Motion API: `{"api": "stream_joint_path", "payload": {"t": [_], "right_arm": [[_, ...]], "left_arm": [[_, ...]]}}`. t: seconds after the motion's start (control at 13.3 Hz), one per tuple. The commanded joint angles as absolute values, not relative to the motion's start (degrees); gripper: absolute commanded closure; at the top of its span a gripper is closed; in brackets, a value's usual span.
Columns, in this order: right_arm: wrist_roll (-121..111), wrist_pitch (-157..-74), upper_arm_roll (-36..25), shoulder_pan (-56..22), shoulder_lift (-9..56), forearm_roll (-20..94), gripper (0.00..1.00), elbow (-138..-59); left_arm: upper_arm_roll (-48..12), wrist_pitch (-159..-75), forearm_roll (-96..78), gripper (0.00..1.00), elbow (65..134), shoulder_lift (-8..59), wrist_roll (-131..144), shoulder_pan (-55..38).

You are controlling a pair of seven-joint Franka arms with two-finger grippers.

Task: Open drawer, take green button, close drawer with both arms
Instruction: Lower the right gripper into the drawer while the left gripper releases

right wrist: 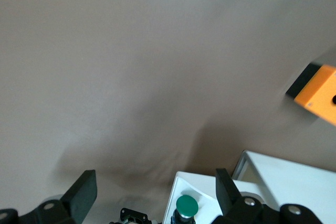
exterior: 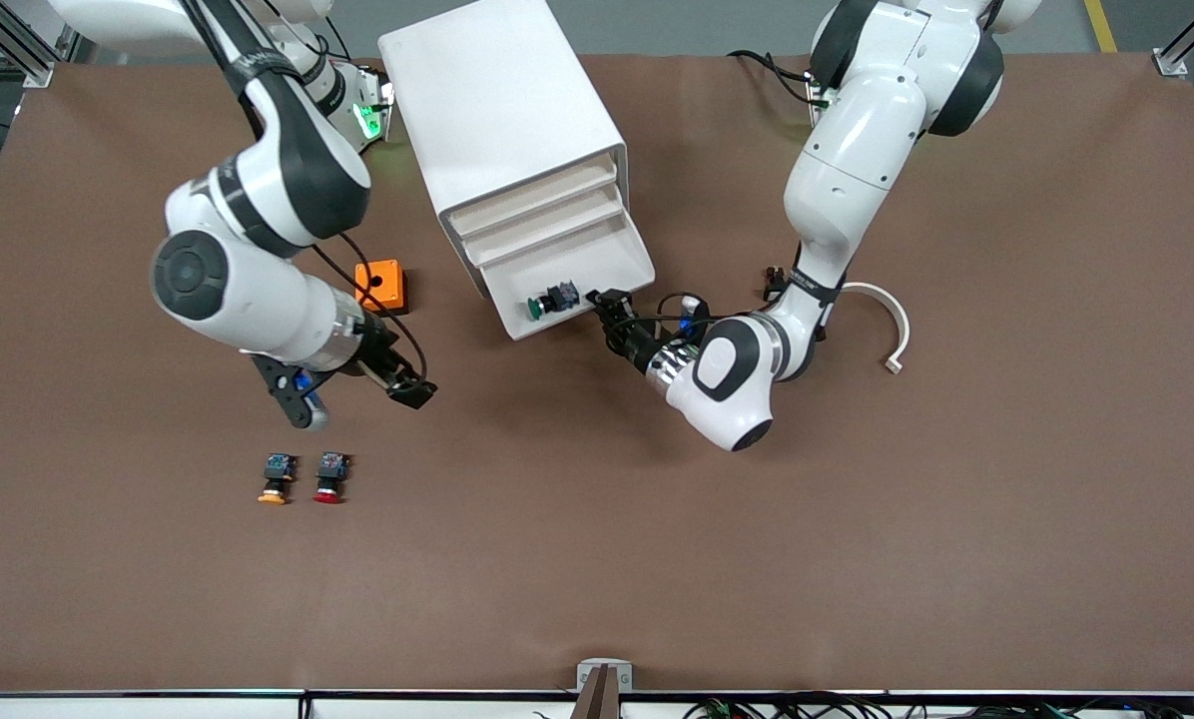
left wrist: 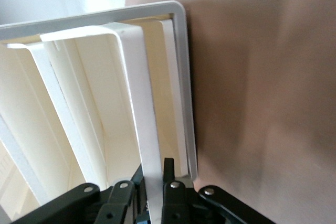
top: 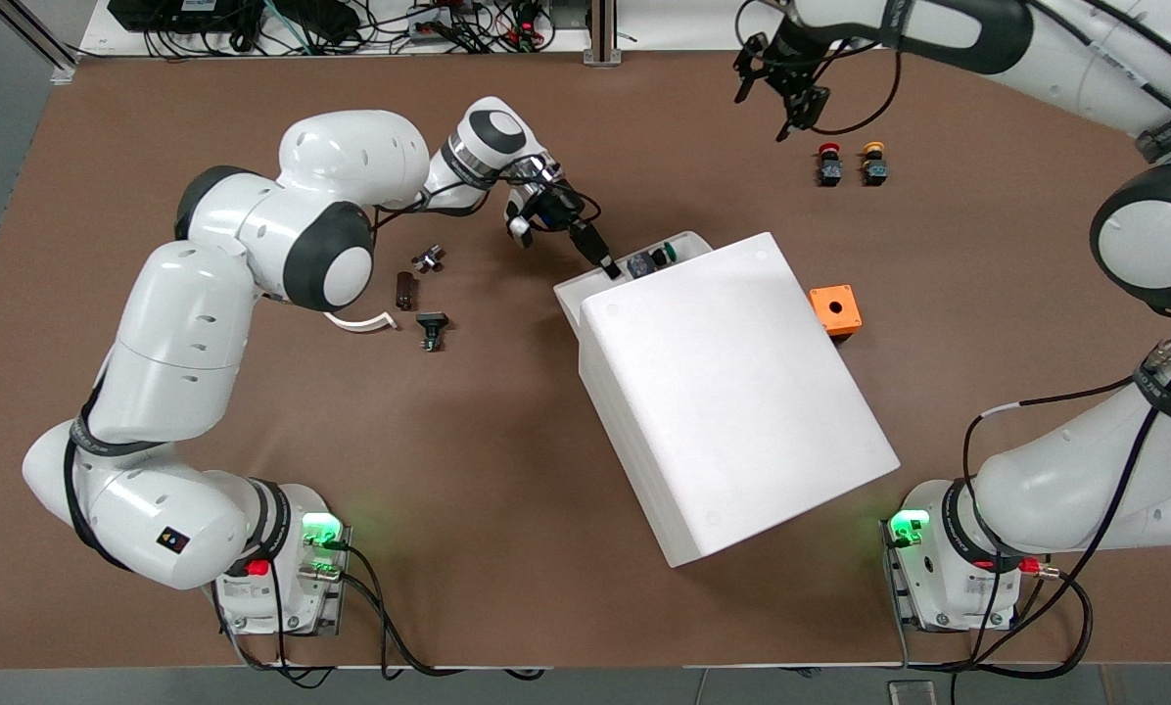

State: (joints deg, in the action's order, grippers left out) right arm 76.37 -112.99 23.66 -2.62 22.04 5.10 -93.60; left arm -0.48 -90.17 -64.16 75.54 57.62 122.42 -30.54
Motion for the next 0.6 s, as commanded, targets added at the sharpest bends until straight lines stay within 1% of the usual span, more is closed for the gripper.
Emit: {"api": "stream_joint_path", "payload": {"t": [0.0, 0.08, 0.15, 0.23, 0.38, 0.53], "right_arm": [[86.70, -115.39, 26.00, -5.88, 24.51, -0.41, 0.00, -93.69], [92.06, -115.49, 29.23, -5.80, 25.83, -4.96, 0.00, -93.78], [96.81, -115.49, 32.14, -5.63, 26.80, -8.58, 0.00, -93.87], [99.90, -115.58, 33.65, -5.63, 27.50, -10.27, 0.00, -94.30], [104.83, -121.26, 35.85, -5.54, 27.33, -10.81, 0.00, -98.77], [108.44, -124.27, 37.44, -5.54, 27.42, -13.34, 0.00, -101.68]], "left_arm": [[1.31, -91.85, -64.95, 0.80, 74.53, 58.71, 117.33, -30.85], [1.49, -91.85, -64.86, 0.54, 74.53, 58.54, 117.33, -30.50], [1.58, -91.85, -64.78, 0.05, 74.62, 58.36, 117.42, -30.50], [1.67, -91.85, -64.69, 0.01, 74.71, 58.10, 117.33, -30.50], [1.76, -91.23, -64.60, 0.01, 74.62, 57.14, 117.51, -30.24], [1.76, -91.14, -63.38, 0.01, 74.62, 54.86, 118.38, -28.66]]}}
